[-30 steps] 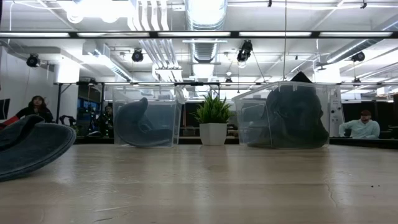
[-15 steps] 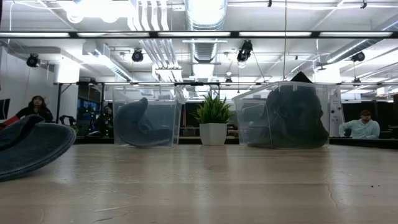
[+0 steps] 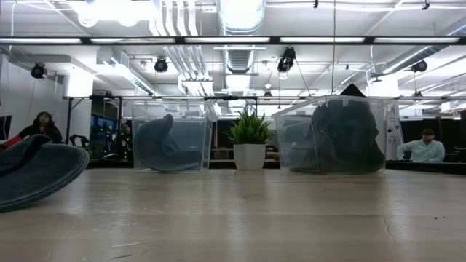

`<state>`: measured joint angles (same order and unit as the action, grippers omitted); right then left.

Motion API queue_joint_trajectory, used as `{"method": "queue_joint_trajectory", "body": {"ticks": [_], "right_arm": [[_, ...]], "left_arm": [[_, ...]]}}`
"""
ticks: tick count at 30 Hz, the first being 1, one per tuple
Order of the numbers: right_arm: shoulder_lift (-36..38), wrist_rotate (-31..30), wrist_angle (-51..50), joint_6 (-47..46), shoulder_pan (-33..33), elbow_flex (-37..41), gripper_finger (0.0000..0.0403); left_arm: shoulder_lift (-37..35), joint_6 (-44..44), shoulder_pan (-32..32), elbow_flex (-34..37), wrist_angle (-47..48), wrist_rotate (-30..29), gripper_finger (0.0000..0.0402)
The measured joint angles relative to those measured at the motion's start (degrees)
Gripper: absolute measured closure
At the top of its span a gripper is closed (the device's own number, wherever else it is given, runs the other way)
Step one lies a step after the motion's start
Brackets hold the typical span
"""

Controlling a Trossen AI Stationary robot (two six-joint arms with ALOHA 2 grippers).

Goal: Pick & Place hat
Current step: Put the right blue cap into the left transparent bin

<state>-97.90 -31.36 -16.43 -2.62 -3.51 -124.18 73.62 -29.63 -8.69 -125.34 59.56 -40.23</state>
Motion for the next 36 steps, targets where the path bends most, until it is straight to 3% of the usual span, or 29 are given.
{"method": "queue_joint_trajectory", "body": {"ticks": [7, 14, 27, 33, 36], "right_arm": [[1.14, -0.14, -6.97, -2.03, -0.02, 0.08, 0.0194], [2.22, 0.11, -12.79, -3.43, -0.50, 0.04, 0.0152], [2.20, 0.34, -20.11, -4.16, -3.41, 0.07, 0.0155], [2.18, 0.33, -21.75, -4.76, -4.54, 0.09, 0.0158], [2.18, 0.32, -22.61, -5.19, -5.19, 0.09, 0.0156]], "left_arm": [[-1.64, 0.59, 0.01, 0.00, 2.24, -0.44, 0.0397], [-2.16, -2.50, 0.58, 0.00, 7.91, -3.21, 0.0397], [0.46, -12.41, 2.86, 0.00, 18.60, 1.29, 0.0397], [2.91, -12.85, 8.67, 0.00, 20.01, 9.07, 0.0397], [4.45, -12.78, 13.51, 0.00, 20.38, 15.73, 0.0397]]}}
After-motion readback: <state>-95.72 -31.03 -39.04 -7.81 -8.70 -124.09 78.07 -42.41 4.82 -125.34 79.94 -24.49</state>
